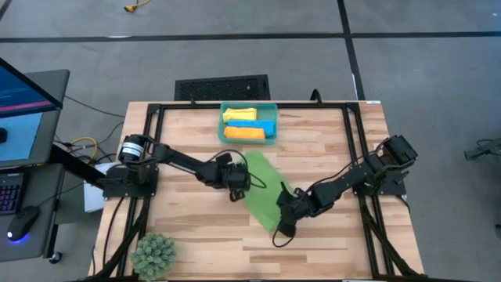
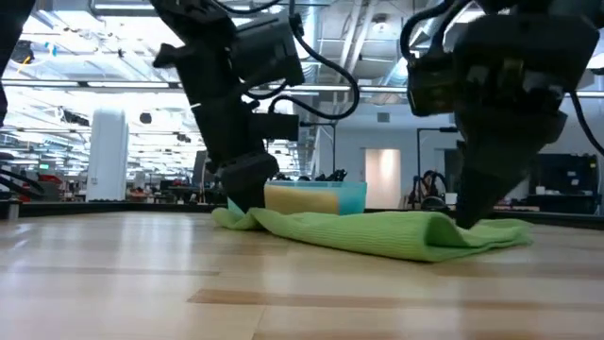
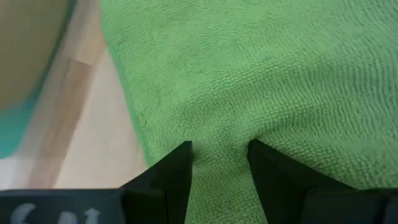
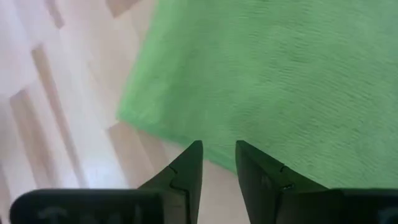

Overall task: Roll microfiber towels into tight, uniform cylinder then place into a basket
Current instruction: Fold the green microfiber towel

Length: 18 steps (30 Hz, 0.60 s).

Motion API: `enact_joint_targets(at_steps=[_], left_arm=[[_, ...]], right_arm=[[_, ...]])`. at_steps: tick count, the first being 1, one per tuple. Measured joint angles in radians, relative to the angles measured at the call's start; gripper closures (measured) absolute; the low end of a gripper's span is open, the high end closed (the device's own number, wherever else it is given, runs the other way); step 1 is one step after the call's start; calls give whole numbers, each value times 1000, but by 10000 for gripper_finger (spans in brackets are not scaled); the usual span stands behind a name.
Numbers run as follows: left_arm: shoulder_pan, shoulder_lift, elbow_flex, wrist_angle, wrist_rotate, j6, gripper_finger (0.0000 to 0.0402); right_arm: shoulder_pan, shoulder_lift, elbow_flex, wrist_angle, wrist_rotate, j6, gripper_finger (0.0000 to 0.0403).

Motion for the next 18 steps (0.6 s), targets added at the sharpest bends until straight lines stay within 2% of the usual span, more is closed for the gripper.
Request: enact_joint_targets(at_steps=[4, 8, 12, 18], left_arm=[[13, 0, 0, 5, 0, 26, 251], [-21, 0, 7, 1, -2, 55, 251], [-69, 0, 41, -11, -47, 76, 251], [-143, 0, 124, -96, -122, 39, 251]], right_arm=[[-10, 0, 0, 5, 0, -66, 285], [-23, 0, 0, -5, -20, -129, 285], [-42, 0, 34, -67, -73, -178, 285], [-55, 0, 97, -178, -54, -224, 285]])
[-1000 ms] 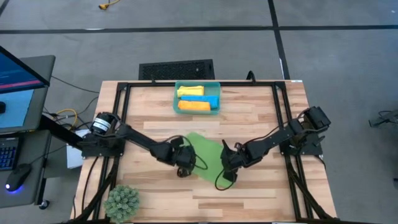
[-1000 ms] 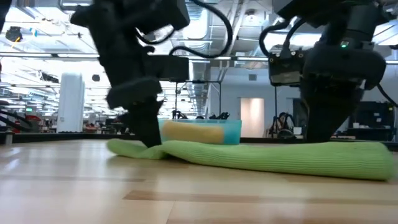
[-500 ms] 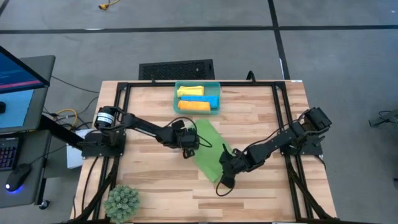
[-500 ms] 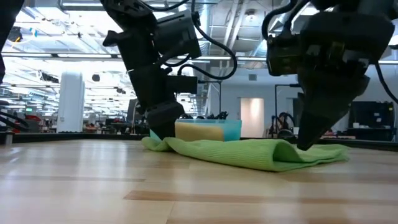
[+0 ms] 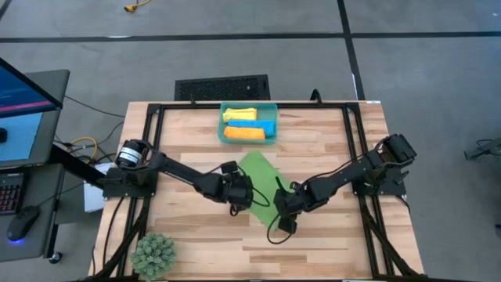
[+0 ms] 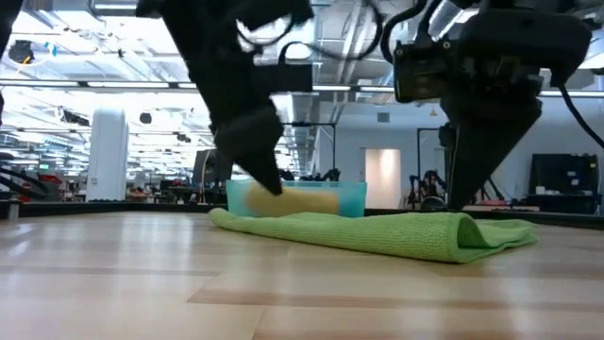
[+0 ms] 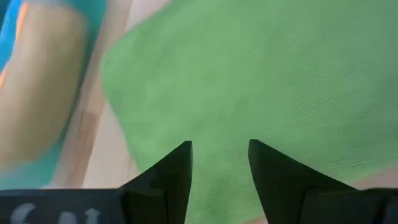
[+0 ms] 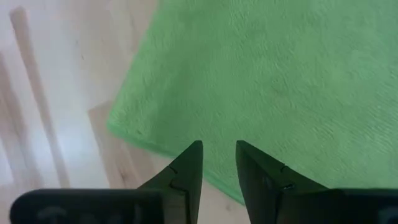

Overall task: Roll microfiber towels into tight, uniform cylinder then place into a basket
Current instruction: Fold the green microfiber towel

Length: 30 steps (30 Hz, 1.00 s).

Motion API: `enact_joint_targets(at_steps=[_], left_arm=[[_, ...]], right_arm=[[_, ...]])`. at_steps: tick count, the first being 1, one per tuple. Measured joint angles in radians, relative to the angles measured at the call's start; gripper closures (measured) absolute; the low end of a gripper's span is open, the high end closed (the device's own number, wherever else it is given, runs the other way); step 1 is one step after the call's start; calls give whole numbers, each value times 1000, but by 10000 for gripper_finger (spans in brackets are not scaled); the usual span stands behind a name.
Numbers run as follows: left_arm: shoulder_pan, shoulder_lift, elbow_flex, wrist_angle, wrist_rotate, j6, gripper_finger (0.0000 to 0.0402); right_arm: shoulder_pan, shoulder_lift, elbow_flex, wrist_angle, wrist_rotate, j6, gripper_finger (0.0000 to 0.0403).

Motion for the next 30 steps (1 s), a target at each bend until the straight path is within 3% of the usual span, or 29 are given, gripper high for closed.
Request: enact_joint_targets(at_steps=[10, 14, 19, 23, 30], left_arm=[[-81, 0, 18, 266, 60, 85, 251], [-89, 0, 18, 187, 54, 2, 251], [-89, -2, -15, 48, 12, -163, 251], [-80, -2, -75, 45, -76, -239, 251], [-58, -2, -109, 66, -85, -263, 251]], right_arm=[[26, 0, 15, -223, 117, 40, 285], [45, 0, 14, -320, 201, 120, 285], [40, 0, -18, -278, 242, 130, 285], [9, 0, -43, -233, 242, 128, 285], [-37, 0, -73, -185, 237, 129, 285]])
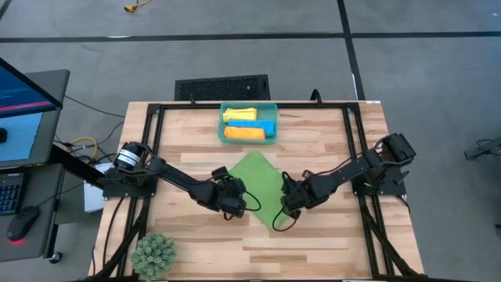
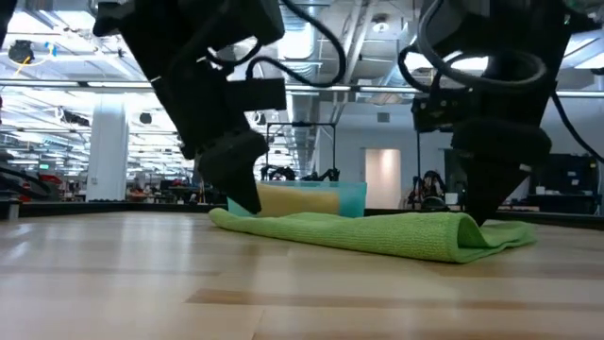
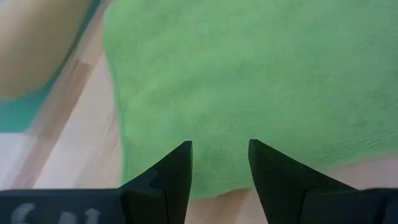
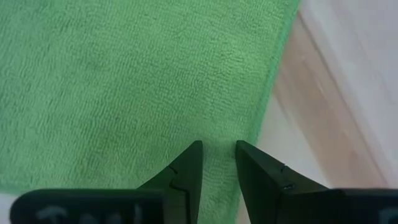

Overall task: Roll microfiber towels into tight, uniform cylinder then place into a basket
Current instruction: Fold the green microfiber towel

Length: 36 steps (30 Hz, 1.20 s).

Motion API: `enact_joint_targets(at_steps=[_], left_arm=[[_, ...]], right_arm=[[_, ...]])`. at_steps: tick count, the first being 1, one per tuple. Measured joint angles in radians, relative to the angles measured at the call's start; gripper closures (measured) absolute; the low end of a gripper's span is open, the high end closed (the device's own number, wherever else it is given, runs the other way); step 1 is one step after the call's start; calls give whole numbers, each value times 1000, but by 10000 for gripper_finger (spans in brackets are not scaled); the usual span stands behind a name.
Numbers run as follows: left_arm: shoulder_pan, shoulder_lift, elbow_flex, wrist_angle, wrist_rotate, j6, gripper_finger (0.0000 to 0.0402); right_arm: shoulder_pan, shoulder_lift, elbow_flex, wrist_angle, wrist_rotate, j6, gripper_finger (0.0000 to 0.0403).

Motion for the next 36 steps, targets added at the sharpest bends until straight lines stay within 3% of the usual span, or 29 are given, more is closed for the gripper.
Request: enact_joint_targets(at_steps=[5, 10, 21, 29, 36], left_arm=[[41, 0, -24, -10, 15, 5, 251], [97, -2, -74, 86, 71, 70, 251], [178, -1, -88, 291, 125, 280, 251], [168, -1, -73, 314, 147, 404, 251], [111, -15, -7, 175, 39, 377, 251]], right_arm=[[-26, 0, -21, 66, -72, 7, 285], [-20, 0, -21, 128, -135, 84, 285], [81, 0, -21, 379, -239, 119, 285], [82, 0, 2, 305, -240, -34, 285], [71, 0, 71, 165, -199, -72, 285]])
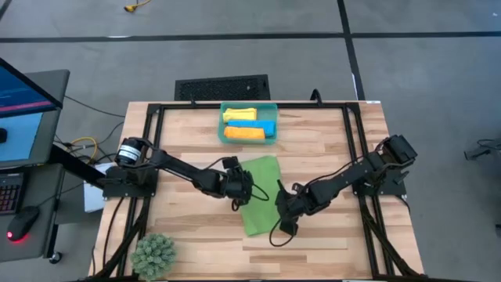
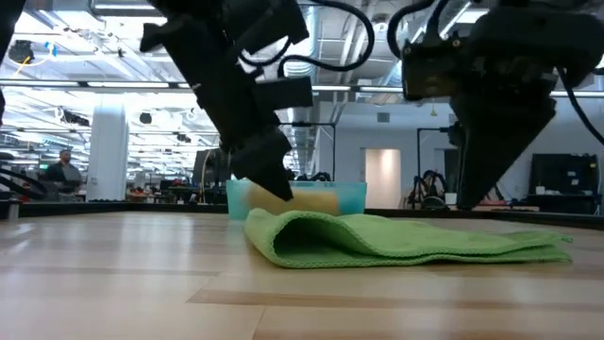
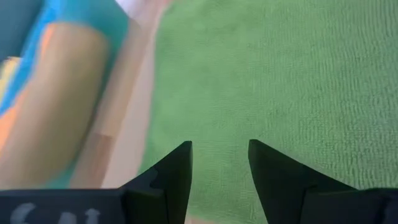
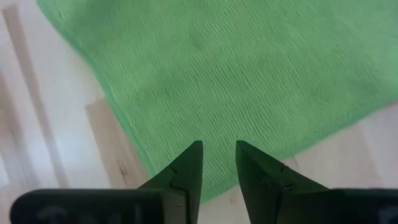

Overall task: Roll microfiber towels into tight, uniform cylinder then place into a basket
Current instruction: Fold the green microfiber towel

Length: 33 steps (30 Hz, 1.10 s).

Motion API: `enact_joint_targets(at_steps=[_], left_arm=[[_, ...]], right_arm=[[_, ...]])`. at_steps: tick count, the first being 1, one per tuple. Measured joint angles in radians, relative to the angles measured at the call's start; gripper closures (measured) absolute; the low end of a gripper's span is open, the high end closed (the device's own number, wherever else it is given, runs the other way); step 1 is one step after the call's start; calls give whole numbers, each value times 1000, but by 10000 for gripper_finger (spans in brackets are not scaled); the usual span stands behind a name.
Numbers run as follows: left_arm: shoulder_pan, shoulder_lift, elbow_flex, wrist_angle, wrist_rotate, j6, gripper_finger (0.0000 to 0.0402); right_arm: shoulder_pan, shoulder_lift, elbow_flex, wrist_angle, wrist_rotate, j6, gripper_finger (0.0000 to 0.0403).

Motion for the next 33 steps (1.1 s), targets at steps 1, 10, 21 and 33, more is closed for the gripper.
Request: enact_joint_targets(at_steps=[1, 10, 21, 33], left_arm=[[-11, 0, 10, -21, -21, -15, 251], [-153, -4, 54, -25, -34, -103, 251], [-236, 59, 53, 191, 75, -134, 251], [-265, 144, 56, 192, 224, -210, 251]], right_arm=[[4, 0, 7, -10, 6, -13, 285], [106, -32, 25, -164, 43, -17, 285], [297, -149, 26, -172, 277, 110, 285], [394, -146, 26, -159, 356, 206, 285]])
